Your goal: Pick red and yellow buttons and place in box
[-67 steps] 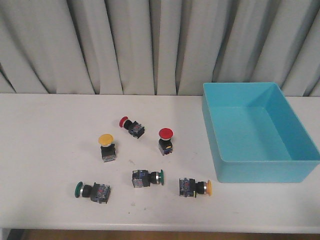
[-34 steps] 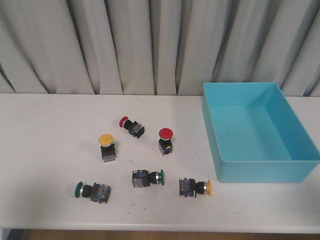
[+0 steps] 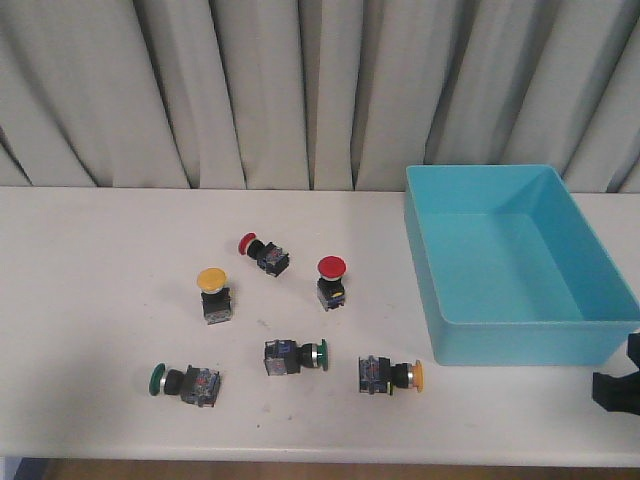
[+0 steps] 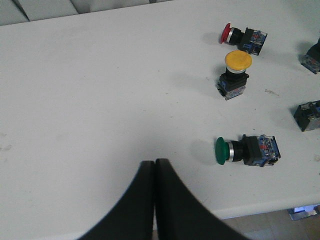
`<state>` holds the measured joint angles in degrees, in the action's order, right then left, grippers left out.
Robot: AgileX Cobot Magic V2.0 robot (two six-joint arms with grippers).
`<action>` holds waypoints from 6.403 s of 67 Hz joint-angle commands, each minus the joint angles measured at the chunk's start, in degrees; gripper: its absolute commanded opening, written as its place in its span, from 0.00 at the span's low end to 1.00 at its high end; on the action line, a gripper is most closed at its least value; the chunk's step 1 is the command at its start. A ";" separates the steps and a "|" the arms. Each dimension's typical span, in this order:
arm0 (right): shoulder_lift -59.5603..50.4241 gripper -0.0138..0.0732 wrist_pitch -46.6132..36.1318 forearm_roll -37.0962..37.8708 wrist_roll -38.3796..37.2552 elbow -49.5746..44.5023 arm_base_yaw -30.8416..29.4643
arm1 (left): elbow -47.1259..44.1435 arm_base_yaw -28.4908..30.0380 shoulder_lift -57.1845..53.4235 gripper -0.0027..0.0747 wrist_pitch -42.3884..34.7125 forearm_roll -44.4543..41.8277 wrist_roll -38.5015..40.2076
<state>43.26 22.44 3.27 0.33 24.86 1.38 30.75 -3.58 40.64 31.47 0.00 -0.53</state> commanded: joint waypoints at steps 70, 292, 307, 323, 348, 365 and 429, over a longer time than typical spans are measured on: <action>0.14 0.78 2.71 1.00 3.06 3.87 0.04 | 22.05 -9.87 31.18 0.72 2.26 3.99 -16.71; 0.14 0.78 5.00 0.03 3.06 3.87 0.04 | 26.31 -22.08 32.23 0.26 -1.53 18.41 -25.99; 1.98 0.78 5.55 -9.40 11.48 3.87 0.04 | 23.21 -22.08 32.76 0.27 -1.88 38.35 -47.12; 8.27 0.78 12.28 -32.19 42.83 8.07 0.04 | 23.21 -22.08 36.40 0.27 7.74 68.84 -83.55; 16.89 0.73 24.67 -58.20 79.24 11.27 2.23 | 23.21 -22.08 42.20 0.27 21.35 84.95 -108.96; 20.88 0.70 12.93 -59.93 87.78 12.95 17.87 | 23.21 -22.08 42.44 0.27 26.72 85.61 -114.61; 27.47 0.45 15.03 -69.74 104.57 18.61 26.29 | 23.21 -22.08 42.44 0.29 29.73 85.81 -115.40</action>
<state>71.71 37.55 -63.89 104.39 41.60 27.56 52.49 -25.74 84.63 58.85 81.48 -116.10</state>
